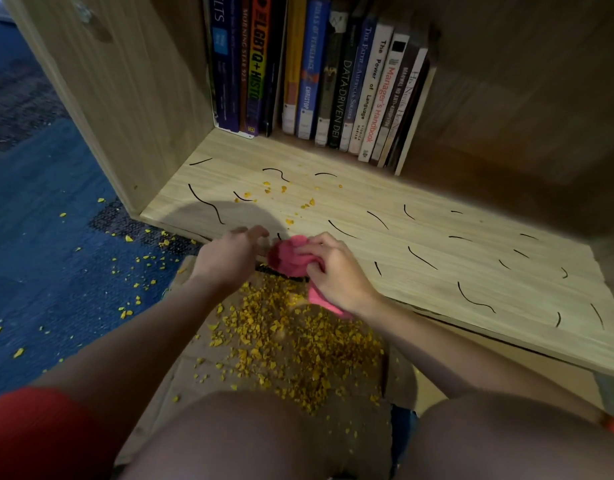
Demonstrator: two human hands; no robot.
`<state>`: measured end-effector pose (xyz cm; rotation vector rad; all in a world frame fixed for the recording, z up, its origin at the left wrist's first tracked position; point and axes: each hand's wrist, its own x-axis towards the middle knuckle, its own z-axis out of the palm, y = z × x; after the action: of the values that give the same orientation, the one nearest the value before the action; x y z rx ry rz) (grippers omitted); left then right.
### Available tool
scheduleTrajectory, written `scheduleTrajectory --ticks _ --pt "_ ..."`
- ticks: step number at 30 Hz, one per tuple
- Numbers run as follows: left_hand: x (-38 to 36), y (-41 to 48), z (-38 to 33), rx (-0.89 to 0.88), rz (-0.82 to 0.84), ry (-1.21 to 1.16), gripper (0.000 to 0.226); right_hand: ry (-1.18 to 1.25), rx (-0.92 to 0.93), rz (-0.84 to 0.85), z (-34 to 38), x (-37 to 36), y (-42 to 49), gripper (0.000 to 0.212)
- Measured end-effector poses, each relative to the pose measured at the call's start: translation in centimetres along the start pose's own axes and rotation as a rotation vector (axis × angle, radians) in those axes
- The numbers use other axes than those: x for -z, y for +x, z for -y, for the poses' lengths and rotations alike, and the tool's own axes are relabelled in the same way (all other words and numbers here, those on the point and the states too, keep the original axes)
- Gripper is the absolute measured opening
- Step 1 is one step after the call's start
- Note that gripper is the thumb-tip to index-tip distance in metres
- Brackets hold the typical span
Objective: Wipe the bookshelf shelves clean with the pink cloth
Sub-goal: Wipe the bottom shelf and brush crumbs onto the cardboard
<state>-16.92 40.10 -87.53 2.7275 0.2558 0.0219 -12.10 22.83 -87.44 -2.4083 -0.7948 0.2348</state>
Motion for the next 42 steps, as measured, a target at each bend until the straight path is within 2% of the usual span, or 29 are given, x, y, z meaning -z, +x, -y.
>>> scheduleTrajectory --ticks 4,10,13,17,19,25,29,31,33,36,39,42 --pt "0.1 1.2 0.7 0.055 0.017 0.024 0.043 0.08 -0.058 -0.132 -0.1 1.3 2.5 0.035" --pt "1.1 3.4 2.6 0.27 0.169 0.168 0.108 0.063 -0.211 -0.254 -2.3 3.6 8.3 0.035" --pt "1.1 3.7 3.9 0.296 0.199 0.183 0.123 0.023 -0.305 -0.263 -3.6 3.6 11.1 0.035" --pt "0.2 3.6 4.5 0.299 0.195 0.128 0.134 -0.037 -0.416 -0.196 -3.9 2.5 14.0 0.03" --pt "0.0 3.3 4.2 0.315 0.164 0.094 0.132 -0.038 -0.376 -0.173 -3.5 1.6 14.9 0.031" --pt "0.1 3.3 4.2 0.319 0.116 0.049 0.123 0.061 -0.09 -0.012 -1.1 -0.8 14.2 0.037" --pt "0.0 2.8 4.7 0.284 0.088 -0.028 0.105 0.157 0.072 0.041 0.2 -1.7 11.0 0.035" --pt "0.1 2.3 4.9 0.277 0.046 -0.11 0.103 0.126 0.078 0.103 0.6 -1.7 9.0 0.033" --pt "0.1 1.7 5.1 0.271 -0.028 -0.175 0.091 0.145 0.083 0.103 0.9 -1.7 6.8 0.031" --pt "-0.3 0.5 5.2 0.261 -0.097 -0.167 0.073 0.16 0.049 0.099 1.0 -2.0 3.9 0.033" --pt "-0.9 -0.2 4.7 0.248 -0.082 -0.138 0.063 0.176 0.013 0.143 1.4 -2.0 1.8 0.035" --pt "-0.9 -0.1 4.5 0.25 -0.078 -0.151 0.049 0.282 -0.018 0.023 1.9 -1.5 0.7 0.035"
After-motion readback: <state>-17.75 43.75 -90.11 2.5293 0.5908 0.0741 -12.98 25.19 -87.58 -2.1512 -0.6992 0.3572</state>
